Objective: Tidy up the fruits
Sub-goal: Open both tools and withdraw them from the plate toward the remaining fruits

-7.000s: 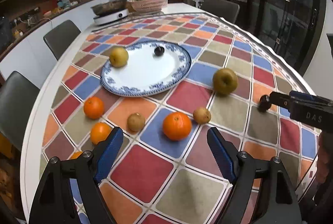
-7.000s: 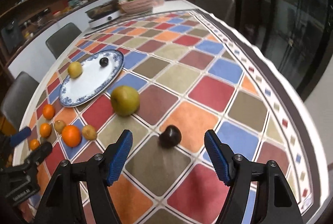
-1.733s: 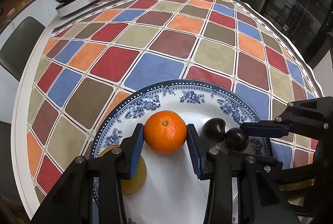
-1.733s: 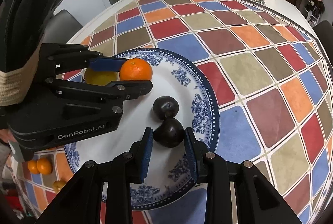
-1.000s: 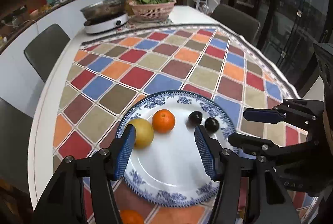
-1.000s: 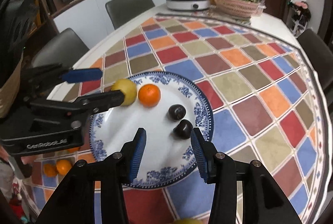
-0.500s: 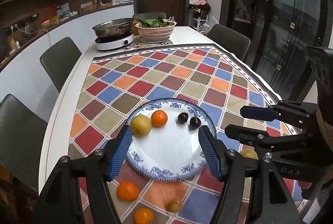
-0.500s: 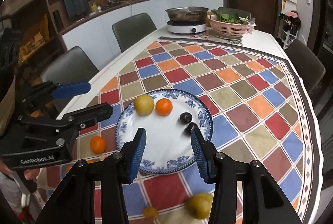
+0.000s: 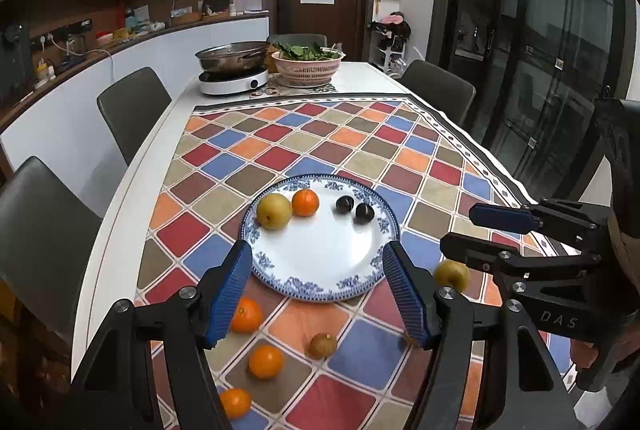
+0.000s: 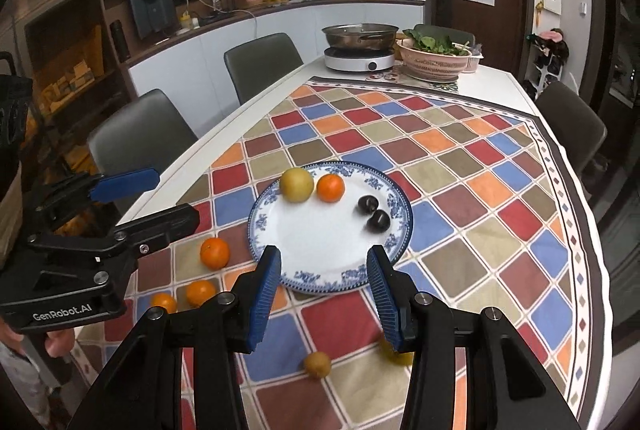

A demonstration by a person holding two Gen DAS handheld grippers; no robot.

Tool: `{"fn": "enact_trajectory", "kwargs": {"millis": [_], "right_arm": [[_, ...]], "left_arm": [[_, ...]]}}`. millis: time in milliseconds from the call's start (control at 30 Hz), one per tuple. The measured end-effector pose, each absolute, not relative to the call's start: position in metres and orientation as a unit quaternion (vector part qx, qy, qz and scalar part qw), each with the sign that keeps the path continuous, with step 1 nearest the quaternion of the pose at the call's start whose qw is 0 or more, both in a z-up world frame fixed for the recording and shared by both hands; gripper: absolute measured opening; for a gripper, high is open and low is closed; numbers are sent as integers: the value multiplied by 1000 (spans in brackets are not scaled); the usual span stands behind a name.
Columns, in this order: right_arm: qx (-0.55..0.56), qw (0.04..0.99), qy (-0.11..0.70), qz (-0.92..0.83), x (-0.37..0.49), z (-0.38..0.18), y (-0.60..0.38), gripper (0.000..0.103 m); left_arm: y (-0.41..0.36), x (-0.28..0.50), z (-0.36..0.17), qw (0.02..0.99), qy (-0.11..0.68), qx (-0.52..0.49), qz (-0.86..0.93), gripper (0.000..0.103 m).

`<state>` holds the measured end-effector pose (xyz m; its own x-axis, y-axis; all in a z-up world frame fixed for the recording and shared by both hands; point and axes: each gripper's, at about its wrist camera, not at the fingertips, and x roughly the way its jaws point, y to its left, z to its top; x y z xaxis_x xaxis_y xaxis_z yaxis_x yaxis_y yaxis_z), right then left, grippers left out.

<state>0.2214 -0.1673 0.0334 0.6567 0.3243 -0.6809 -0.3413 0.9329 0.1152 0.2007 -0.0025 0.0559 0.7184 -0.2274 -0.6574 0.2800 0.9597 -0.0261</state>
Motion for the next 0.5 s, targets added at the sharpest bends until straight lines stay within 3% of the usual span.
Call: {"fn": "enact_trajectory", "kwargs": {"millis": [500], "right_arm": [[-8,910,384,155,184,12,-165,46]], "left_arm": [[4,165,20,931,338,63,-124,67]]}}
